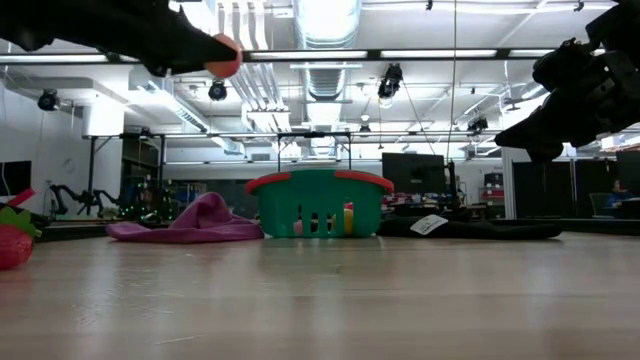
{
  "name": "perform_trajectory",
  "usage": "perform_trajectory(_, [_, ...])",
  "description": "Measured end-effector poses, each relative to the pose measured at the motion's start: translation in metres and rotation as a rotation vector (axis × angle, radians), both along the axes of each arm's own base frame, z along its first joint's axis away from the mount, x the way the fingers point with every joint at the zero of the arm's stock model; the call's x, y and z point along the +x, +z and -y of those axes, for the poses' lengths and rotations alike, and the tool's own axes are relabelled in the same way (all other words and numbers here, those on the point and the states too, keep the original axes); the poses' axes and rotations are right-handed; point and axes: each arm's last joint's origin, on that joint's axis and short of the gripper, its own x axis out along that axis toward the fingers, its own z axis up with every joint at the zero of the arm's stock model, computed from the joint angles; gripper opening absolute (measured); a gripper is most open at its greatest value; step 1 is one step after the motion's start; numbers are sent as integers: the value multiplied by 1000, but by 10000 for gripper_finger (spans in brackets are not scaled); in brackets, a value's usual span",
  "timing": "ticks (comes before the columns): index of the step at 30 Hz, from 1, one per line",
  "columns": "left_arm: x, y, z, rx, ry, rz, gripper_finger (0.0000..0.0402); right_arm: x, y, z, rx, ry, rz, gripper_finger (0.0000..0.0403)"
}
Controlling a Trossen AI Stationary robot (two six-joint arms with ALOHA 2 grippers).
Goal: Pick and placing Produce into tupperware
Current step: Put the light orange peach into the blue bin
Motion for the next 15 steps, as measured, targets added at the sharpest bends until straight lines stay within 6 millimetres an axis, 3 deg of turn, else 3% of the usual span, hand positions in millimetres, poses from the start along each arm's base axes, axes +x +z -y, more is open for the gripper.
perform_trajectory(6, [-4,3,-26,1,167,14,235,0,0,0,0,0,1,9])
perform_trajectory(15, [17,1,-68,-5,259,-45,235,0,0,0,-3,0,1,9])
